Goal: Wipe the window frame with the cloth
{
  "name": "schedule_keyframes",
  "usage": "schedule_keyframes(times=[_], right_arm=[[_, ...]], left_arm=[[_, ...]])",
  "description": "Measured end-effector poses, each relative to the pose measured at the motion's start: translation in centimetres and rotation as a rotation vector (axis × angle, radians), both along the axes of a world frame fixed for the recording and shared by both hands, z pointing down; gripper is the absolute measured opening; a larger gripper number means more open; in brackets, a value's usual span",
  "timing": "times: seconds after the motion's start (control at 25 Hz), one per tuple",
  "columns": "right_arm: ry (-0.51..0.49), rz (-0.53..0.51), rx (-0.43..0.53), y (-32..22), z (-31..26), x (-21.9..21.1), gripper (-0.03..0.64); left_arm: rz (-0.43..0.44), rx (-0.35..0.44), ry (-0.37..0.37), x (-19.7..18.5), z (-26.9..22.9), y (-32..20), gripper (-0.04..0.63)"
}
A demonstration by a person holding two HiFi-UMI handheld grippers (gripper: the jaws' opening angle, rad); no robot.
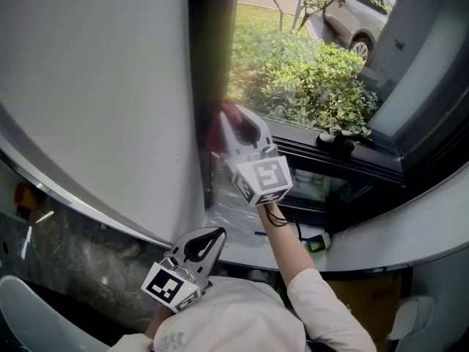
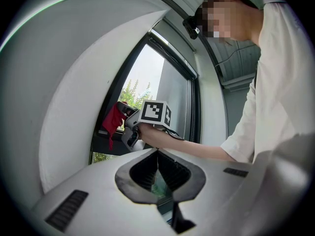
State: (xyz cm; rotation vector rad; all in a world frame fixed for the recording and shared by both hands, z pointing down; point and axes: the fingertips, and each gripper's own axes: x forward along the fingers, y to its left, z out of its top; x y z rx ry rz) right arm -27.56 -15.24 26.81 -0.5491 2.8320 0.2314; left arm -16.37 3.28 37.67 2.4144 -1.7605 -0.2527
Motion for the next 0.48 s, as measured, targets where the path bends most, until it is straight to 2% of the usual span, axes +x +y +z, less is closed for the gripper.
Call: schedule_keyframes(times=[0.48], right_arm=[[0.035, 0.015, -0.021, 0.1, 1.6, 0.0, 0.091]], left_arm=[[-0.003, -0.002, -0.005, 0.3, 0.1, 0.2, 0.011]])
